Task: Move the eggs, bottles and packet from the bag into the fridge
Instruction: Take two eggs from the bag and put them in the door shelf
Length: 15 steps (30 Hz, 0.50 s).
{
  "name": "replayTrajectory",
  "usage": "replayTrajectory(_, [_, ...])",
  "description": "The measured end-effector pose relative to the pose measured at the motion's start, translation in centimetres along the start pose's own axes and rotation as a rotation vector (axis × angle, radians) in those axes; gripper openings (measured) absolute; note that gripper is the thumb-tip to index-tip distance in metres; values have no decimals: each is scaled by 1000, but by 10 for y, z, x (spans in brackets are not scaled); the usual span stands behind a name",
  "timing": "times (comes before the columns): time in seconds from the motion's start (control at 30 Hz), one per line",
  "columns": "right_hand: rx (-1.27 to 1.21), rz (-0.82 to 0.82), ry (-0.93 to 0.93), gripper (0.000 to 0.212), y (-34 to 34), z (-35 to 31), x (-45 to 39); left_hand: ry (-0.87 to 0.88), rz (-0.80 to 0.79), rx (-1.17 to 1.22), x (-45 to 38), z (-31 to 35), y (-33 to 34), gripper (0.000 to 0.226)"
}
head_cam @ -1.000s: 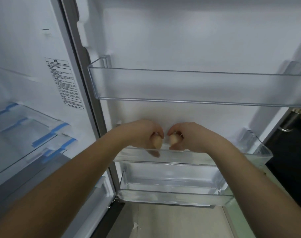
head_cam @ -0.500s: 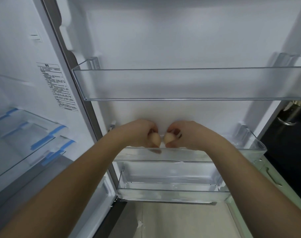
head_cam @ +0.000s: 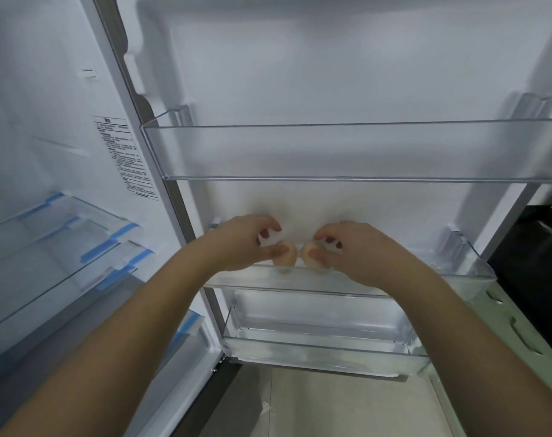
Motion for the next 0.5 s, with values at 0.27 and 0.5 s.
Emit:
replayTrajectory(0.27, [186, 154, -74, 48, -3, -8, 18, 73, 311, -179, 30, 9, 2, 57])
replayTrajectory(0.5, [243, 243, -122, 65, 6, -5, 28, 79, 408, -331, 49, 16, 23, 65])
Point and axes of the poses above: each hand's wrist, its own x-axis away from the middle knuckle, its own y-axis out of the palm, z = x × y, the point moved 5 cm from there along -x, towards the middle knuckle, and after that the axes turned 2 degrees about z, right-handed, at the moved point
